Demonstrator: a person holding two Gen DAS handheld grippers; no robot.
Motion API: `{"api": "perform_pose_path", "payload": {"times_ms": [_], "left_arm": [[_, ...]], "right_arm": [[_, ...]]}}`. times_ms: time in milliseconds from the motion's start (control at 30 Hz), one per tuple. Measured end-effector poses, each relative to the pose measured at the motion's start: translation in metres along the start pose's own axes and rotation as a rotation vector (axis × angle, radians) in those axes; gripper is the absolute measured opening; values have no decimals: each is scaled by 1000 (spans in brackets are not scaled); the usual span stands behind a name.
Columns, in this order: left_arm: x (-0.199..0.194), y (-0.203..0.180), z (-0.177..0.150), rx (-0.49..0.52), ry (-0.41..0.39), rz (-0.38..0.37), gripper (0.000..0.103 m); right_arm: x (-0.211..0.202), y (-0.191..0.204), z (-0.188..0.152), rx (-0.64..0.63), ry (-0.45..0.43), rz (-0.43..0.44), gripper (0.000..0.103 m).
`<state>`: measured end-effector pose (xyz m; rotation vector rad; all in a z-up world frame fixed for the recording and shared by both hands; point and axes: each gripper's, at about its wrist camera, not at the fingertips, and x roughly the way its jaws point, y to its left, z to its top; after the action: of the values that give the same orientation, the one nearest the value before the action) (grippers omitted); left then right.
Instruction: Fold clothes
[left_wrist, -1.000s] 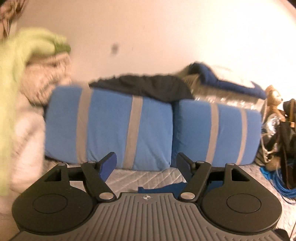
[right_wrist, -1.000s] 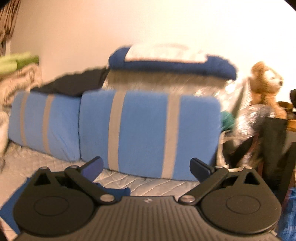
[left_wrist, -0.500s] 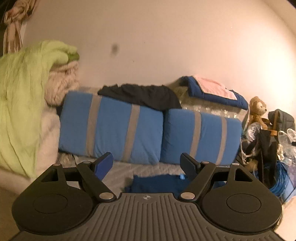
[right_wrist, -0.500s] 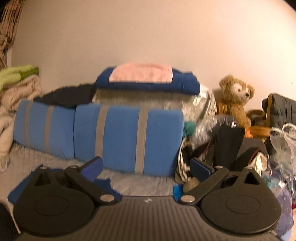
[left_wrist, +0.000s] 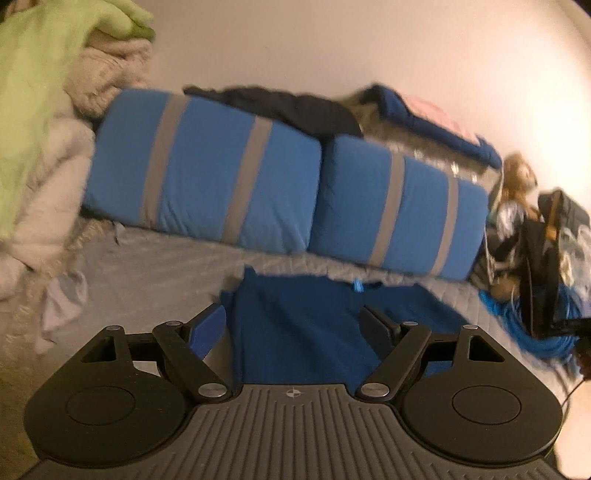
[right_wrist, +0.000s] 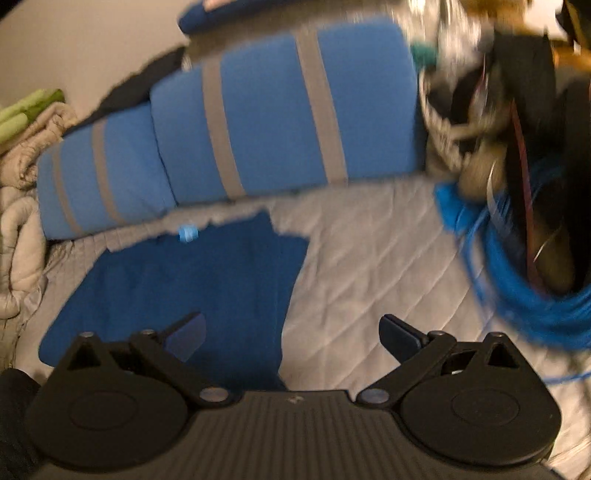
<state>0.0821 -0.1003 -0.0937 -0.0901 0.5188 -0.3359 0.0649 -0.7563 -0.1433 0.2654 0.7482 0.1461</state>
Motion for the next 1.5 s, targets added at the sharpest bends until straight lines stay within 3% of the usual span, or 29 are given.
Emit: {"api": "perform_pose_path", "payload": {"times_ms": [167, 300, 500, 567, 600, 633, 733, 1133, 1500], "left_arm": [[23, -9, -21, -4, 40, -4, 80], [31, -11, -28, -18, 70, -15, 80], [40, -4, -41, -47, 101, -21, 80], [41, -1, -44, -66, 102, -19, 80], [41, 0, -46, -75, 103, -20, 80], [41, 2, -48, -83, 103, -21, 80], [43, 3, -54, -97, 109, -22, 80], [45, 7, -59, -138, 110, -8, 80], [47, 15, -61, -214, 117, -1, 80]], "right_arm": [[60, -14, -30, 157, 110, 37, 103], [92, -24, -49, 334, 174, 120, 102], [110, -22, -64, 447, 153, 210, 81], [112, -21, -65, 470, 141, 234, 50], [114, -23, -66, 496, 147, 245, 44], [113, -24, -66, 515, 141, 257, 28], [105, -16, -60, 483, 102, 266, 17], [60, 80, -24, 12, -44, 157, 14], [67, 124, 2, 21, -67, 280, 14]]}}
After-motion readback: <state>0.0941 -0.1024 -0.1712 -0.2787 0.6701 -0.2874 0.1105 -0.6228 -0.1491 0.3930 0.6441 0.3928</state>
